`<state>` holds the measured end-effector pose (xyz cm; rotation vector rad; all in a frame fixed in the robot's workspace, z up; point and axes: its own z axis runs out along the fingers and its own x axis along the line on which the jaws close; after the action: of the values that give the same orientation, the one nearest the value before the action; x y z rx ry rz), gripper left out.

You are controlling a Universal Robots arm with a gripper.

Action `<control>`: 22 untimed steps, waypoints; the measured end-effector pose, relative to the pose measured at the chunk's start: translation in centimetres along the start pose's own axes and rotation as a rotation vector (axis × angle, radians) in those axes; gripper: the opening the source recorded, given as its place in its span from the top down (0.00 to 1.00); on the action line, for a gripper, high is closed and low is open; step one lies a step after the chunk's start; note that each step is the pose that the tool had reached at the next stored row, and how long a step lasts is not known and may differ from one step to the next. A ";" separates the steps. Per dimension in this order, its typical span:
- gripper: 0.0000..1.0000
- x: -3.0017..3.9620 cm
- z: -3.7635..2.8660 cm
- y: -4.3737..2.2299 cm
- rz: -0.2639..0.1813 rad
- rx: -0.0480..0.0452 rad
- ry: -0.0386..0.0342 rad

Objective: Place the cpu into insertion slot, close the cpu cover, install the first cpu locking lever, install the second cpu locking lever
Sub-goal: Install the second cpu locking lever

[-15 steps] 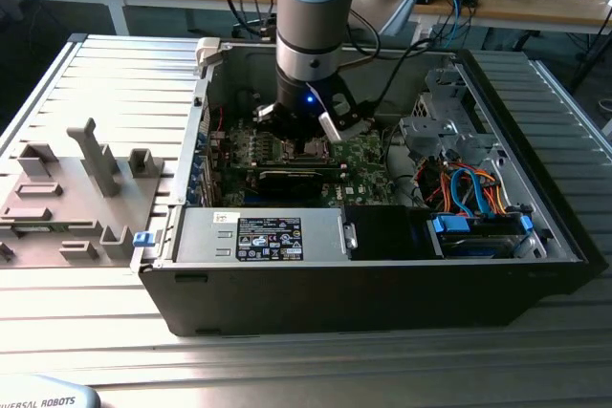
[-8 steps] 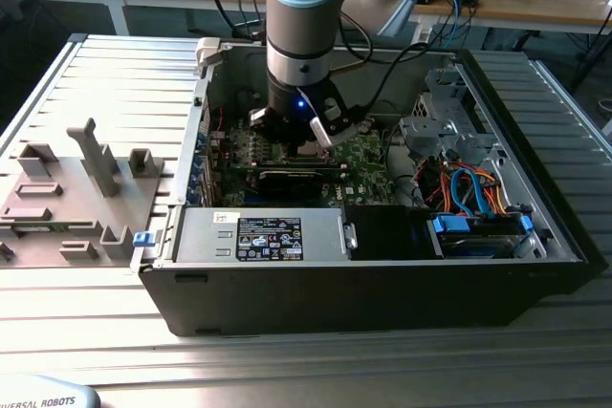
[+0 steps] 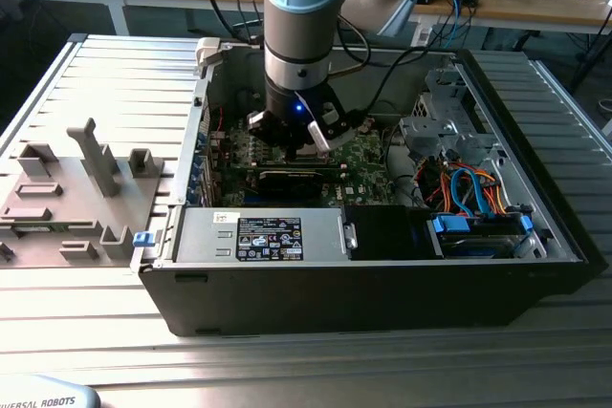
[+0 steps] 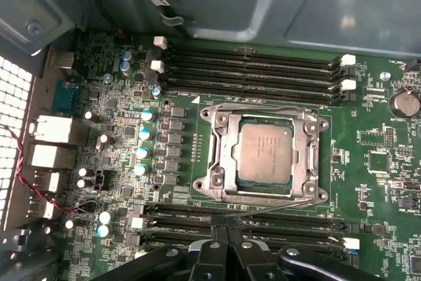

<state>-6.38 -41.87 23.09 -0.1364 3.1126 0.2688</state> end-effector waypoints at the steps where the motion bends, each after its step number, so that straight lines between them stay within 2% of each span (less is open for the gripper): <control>1: 0.89 0.00 0.04 -0.01 0.000 -0.0001 -0.0001; 22: 0.89 0.30 0.50 -0.08 0.000 -0.0001 0.0000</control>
<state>-6.67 -41.89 22.58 -0.1364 3.1126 0.2689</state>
